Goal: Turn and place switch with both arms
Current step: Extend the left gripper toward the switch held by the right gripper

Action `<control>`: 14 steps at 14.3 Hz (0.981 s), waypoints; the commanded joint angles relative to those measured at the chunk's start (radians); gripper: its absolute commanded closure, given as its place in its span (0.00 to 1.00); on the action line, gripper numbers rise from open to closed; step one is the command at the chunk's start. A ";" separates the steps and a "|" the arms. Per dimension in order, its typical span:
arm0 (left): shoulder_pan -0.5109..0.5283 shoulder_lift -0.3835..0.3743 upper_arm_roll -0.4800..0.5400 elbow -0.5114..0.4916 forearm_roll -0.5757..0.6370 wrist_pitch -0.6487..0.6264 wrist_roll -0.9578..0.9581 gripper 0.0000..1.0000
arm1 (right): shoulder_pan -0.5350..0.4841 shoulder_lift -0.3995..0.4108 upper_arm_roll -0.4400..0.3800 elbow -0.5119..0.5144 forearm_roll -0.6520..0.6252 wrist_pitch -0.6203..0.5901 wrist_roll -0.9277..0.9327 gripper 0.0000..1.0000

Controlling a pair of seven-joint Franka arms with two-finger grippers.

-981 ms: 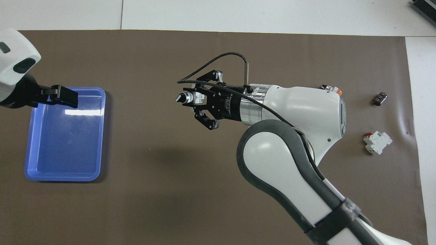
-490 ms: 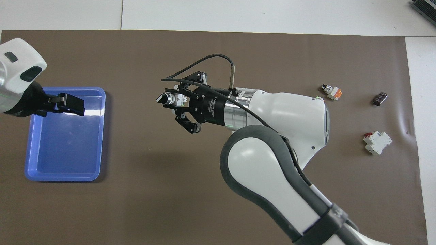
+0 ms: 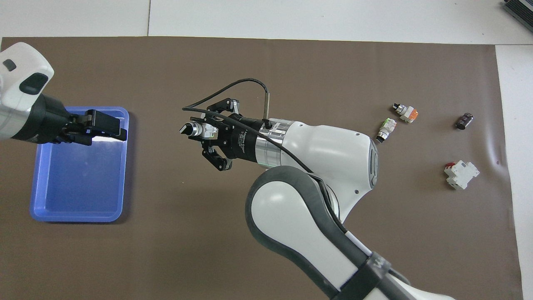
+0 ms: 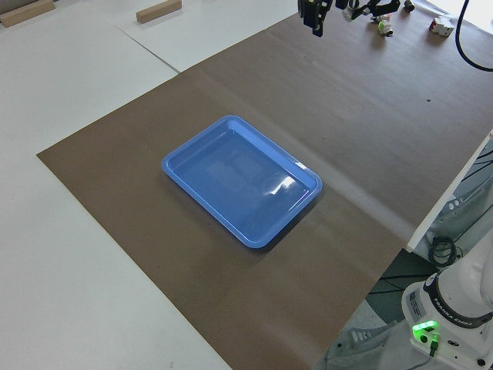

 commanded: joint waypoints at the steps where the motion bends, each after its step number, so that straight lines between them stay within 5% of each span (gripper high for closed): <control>1: 0.023 -0.028 0.000 -0.039 -0.116 0.040 0.052 0.17 | 0.001 0.012 0.005 0.023 0.004 0.018 -0.004 1.00; 7: 0.003 -0.041 -0.018 -0.072 -0.217 0.088 0.163 0.36 | 0.015 0.012 0.005 0.020 0.002 0.020 -0.004 1.00; 14: -0.003 -0.068 -0.018 -0.144 -0.260 0.155 0.177 0.43 | 0.015 0.012 0.005 0.021 0.001 0.020 -0.005 1.00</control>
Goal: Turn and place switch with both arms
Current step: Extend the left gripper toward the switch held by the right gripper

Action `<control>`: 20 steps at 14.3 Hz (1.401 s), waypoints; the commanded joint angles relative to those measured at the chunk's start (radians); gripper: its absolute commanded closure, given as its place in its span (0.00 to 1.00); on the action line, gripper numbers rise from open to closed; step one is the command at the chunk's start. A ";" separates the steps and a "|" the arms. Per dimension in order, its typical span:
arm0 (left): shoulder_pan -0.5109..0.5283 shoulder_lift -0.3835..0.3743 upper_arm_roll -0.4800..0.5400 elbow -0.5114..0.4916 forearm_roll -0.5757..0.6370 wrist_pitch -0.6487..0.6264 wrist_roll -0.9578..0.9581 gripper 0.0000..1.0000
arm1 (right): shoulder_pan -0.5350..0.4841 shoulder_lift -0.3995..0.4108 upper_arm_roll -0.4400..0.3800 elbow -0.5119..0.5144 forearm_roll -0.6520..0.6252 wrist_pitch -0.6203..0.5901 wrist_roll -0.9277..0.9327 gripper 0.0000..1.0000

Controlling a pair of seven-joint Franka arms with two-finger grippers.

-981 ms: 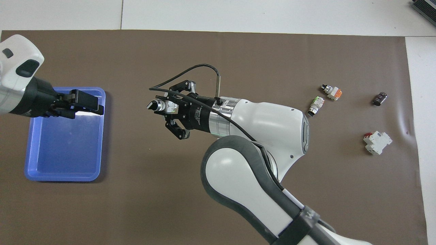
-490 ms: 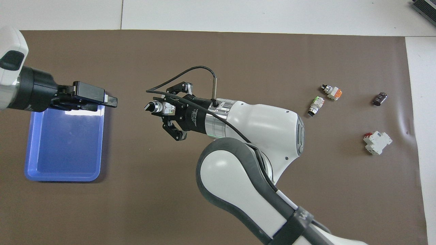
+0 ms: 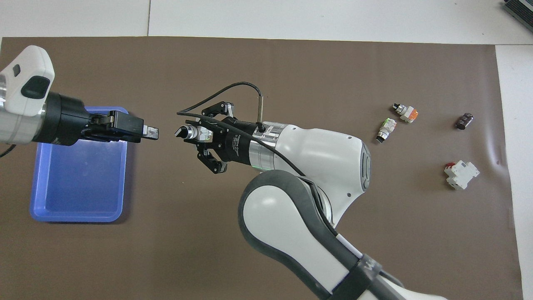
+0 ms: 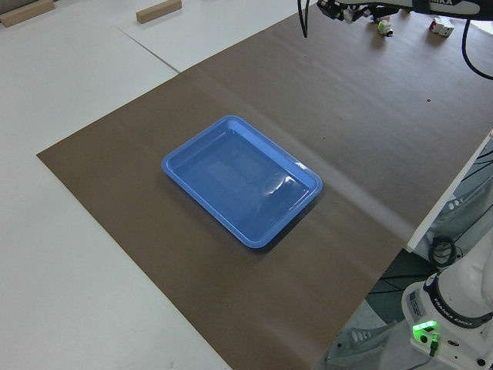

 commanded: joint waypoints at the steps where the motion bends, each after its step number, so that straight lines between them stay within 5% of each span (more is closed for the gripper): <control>1: -0.020 -0.033 0.007 -0.043 -0.042 0.070 0.051 0.44 | 0.001 0.012 0.005 0.017 0.001 0.021 -0.007 1.00; 9: -0.073 -0.033 0.007 -0.073 -0.044 0.145 0.228 0.56 | 0.017 0.012 0.005 0.006 0.001 0.021 -0.013 1.00; 20: -0.075 -0.044 0.007 -0.088 -0.042 0.079 0.341 0.67 | 0.018 0.012 0.003 0.006 0.001 0.021 -0.014 1.00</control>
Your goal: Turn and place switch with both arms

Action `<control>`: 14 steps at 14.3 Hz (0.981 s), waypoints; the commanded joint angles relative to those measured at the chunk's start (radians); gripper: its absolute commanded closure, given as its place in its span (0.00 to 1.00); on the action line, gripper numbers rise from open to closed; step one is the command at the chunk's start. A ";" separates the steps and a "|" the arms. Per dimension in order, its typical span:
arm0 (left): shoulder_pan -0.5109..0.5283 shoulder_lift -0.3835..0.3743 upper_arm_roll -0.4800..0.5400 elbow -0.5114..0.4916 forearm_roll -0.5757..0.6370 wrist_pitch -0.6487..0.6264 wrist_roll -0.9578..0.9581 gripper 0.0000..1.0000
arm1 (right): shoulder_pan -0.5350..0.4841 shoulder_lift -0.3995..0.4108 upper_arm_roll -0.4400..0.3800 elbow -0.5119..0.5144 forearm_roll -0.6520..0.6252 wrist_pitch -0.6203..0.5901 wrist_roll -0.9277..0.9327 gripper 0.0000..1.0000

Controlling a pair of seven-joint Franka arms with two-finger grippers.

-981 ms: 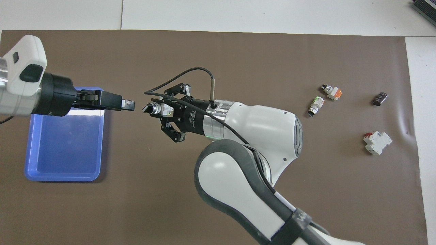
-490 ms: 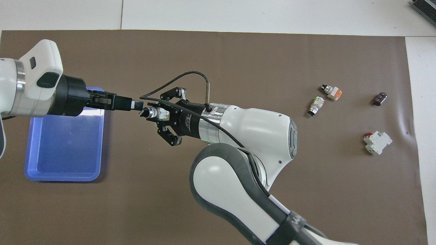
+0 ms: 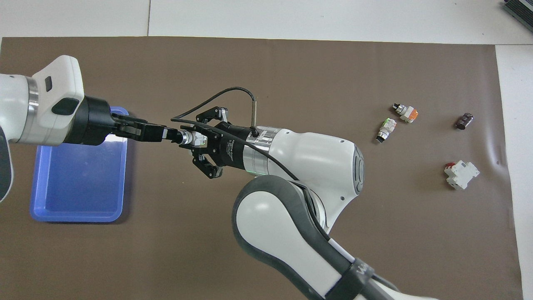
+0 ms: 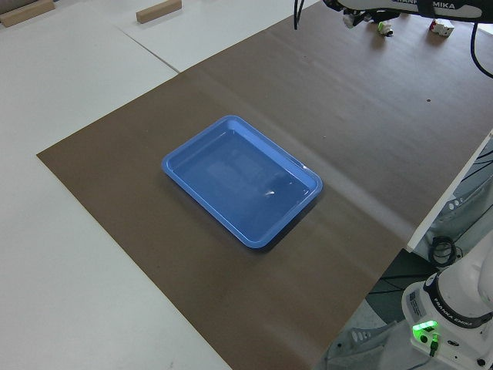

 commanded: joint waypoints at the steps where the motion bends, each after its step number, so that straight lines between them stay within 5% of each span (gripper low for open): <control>1: -0.011 -0.034 0.010 -0.037 -0.015 -0.007 0.026 0.67 | -0.002 0.008 0.004 0.007 0.001 0.021 -0.014 1.00; 14: -0.045 -0.054 0.010 -0.079 -0.015 0.059 0.079 0.70 | 0.004 0.008 0.006 0.006 0.001 0.047 -0.028 1.00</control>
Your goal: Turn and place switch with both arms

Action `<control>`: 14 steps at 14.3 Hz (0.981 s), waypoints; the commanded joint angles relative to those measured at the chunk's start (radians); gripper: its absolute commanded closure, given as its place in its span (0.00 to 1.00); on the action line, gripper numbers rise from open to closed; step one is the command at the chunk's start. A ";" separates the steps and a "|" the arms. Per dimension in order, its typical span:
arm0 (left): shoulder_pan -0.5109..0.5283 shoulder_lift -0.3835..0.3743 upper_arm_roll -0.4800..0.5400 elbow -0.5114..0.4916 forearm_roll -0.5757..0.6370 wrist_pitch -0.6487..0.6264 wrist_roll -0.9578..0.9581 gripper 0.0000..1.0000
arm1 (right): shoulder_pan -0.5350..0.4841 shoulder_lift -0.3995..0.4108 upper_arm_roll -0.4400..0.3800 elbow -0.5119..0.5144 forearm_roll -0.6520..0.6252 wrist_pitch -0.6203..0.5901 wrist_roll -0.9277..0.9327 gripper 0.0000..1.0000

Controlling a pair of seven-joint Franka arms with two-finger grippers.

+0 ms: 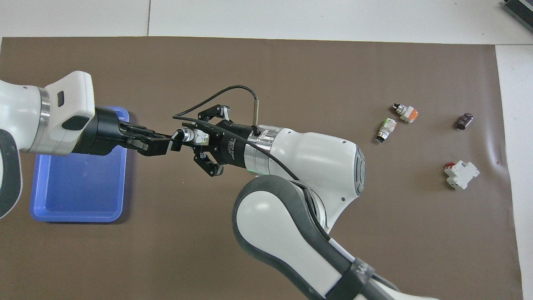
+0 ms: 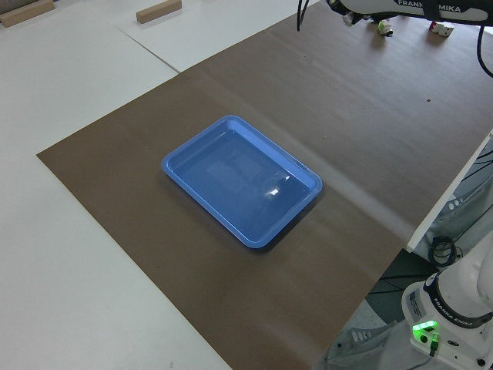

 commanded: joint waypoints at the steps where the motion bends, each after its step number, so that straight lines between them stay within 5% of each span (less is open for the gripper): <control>1: -0.037 -0.031 0.010 -0.038 -0.015 0.058 0.014 0.70 | 0.003 0.008 0.007 0.007 0.001 0.027 -0.026 1.00; 14: -0.053 -0.026 0.012 -0.047 -0.015 0.144 0.013 0.77 | 0.005 0.008 0.007 0.005 0.001 0.028 -0.029 1.00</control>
